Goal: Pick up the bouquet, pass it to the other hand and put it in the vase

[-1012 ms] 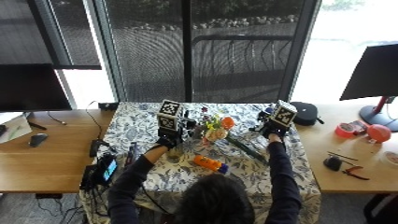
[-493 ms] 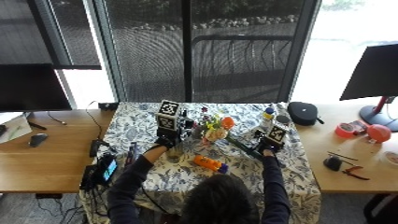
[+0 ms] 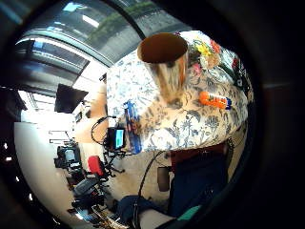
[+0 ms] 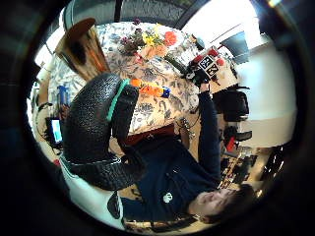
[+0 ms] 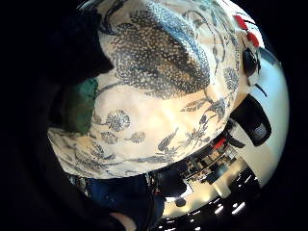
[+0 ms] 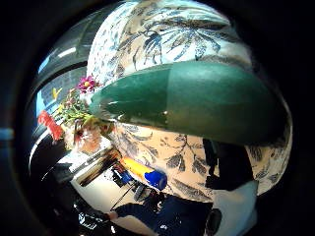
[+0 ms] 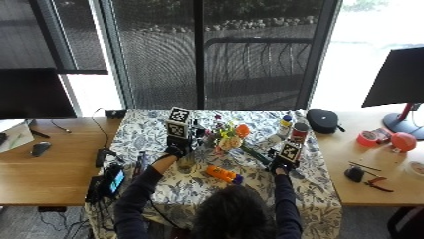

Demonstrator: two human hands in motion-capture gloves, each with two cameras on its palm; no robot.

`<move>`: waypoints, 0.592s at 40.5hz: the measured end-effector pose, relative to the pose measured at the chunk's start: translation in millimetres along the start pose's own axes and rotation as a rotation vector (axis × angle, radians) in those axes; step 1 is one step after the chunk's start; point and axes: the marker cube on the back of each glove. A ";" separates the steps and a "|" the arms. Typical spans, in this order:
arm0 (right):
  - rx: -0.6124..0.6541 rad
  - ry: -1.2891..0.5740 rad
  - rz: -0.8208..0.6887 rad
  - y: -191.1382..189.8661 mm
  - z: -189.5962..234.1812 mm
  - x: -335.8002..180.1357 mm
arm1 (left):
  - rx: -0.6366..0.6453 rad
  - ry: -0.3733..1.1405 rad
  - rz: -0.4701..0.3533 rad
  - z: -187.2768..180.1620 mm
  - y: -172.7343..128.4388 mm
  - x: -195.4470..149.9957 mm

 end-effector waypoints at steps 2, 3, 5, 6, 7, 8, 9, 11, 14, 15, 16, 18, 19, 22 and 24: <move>0.029 0.019 0.050 -0.6 2.5 -0.7 | 0.012 0.007 0.004 2.2 -3.4 0.7; 0.028 0.021 0.055 0.1 3.4 -1.3 | 0.018 0.010 0.006 3.5 -5.2 0.9; 0.038 0.023 0.061 -0.4 4.0 -2.1 | 0.021 0.013 0.009 4.7 -6.4 1.1; 0.051 0.024 0.063 -1.6 3.7 -2.6 | 0.018 0.014 0.010 4.4 -5.3 1.5; 0.066 0.026 0.064 -3.1 3.4 -3.4 | 0.013 0.014 0.011 3.4 -3.3 2.0; 0.079 0.029 0.065 -4.6 3.2 -4.5 | 0.007 0.014 0.012 2.3 -1.0 2.6; 0.090 0.035 0.067 -6.0 3.2 -5.7 | 0.002 0.013 0.013 1.2 1.0 2.9; 0.109 0.049 0.077 -7.9 3.0 -7.6 | -0.003 0.011 0.014 0.9 2.4 2.8; 0.116 0.071 0.082 -3.5 1.8 -11.8 | -0.003 0.012 0.015 3.1 0.3 1.3; 0.113 0.085 0.084 -0.1 0.8 -13.6 | -0.004 0.014 0.015 2.7 0.7 0.9; 0.109 0.101 0.088 3.3 -0.4 -15.1 | -0.007 0.015 0.014 1.3 2.2 0.6; 0.104 0.128 0.103 7.5 -3.2 -16.6 | -0.011 0.016 0.008 -3.5 6.5 0.1; 0.103 0.133 0.109 8.0 -4.2 -16.8 | -0.012 0.018 0.004 -5.8 8.3 0.0; 0.106 0.126 0.099 7.0 -5.5 -17.9 | -0.015 0.023 -0.006 -8.1 10.1 -1.4; 0.116 0.126 0.098 7.1 -6.0 -17.7 | -0.015 0.022 -0.007 -6.0 7.8 -3.6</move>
